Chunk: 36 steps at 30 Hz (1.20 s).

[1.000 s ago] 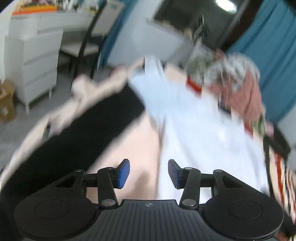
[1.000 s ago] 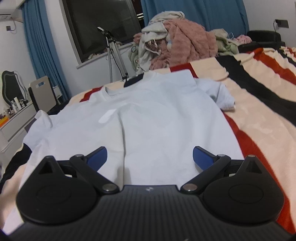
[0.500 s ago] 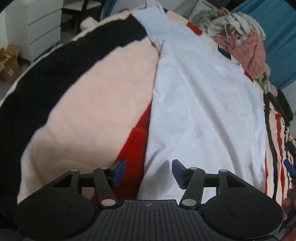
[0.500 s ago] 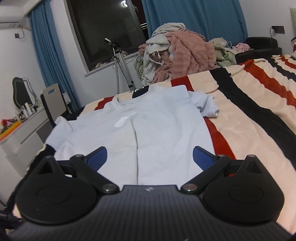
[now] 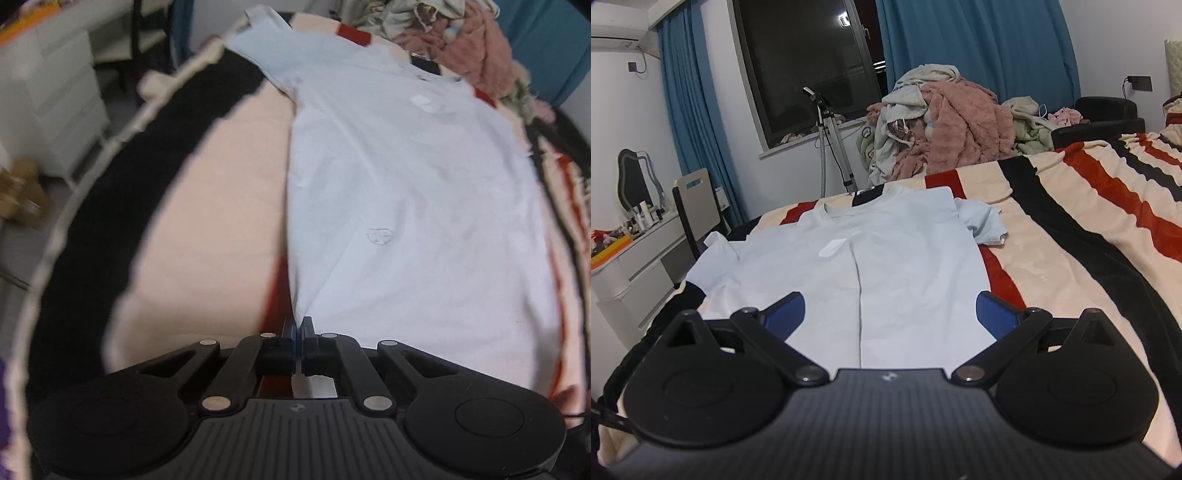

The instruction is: Fold clothes

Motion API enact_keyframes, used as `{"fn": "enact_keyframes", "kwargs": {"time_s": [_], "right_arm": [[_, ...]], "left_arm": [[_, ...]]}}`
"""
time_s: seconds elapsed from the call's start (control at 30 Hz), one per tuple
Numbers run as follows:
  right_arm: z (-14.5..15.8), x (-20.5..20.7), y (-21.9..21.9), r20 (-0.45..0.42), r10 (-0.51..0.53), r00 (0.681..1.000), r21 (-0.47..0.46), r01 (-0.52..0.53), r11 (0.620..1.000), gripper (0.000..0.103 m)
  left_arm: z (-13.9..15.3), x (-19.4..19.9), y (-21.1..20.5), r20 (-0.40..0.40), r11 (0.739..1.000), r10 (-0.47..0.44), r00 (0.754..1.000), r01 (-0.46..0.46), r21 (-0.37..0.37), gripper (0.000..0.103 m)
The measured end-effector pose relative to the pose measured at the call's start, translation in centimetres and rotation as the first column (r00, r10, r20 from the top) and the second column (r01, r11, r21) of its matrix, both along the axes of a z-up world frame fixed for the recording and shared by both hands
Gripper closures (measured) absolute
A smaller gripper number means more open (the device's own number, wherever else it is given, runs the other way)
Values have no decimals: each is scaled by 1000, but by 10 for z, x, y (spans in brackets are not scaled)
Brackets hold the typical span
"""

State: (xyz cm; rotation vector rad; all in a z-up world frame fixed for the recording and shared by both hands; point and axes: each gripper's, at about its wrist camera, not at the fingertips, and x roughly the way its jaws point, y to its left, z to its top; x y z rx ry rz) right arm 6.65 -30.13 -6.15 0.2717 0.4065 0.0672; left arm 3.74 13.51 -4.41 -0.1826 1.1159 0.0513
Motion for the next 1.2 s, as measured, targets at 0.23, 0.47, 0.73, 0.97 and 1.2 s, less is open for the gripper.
{"fn": "enact_keyframes", "kwargs": {"time_s": [0.23, 0.47, 0.73, 0.97, 1.2], "right_arm": [[4, -1, 3, 21, 13, 1000, -9, -13, 1000, 2], [9, -5, 6, 55, 15, 998, -25, -13, 1000, 2], [10, -6, 11, 109, 26, 994, -44, -21, 999, 2], [2, 2, 19, 111, 14, 994, -89, -4, 996, 2], [0, 11, 22, 120, -11, 993, -105, 23, 994, 31]], "left_arm": [[15, -7, 3, 59, 999, 6, 998, -8, 34, 79], [47, -3, -29, 318, 997, -40, 947, 18, 70, 22], [74, 25, -117, 565, 996, -85, 821, 57, 66, 0], [29, 42, -158, 658, 996, -89, 748, 60, 67, 0], [5, 54, -145, 609, 997, -58, 791, 21, 68, 1]]}}
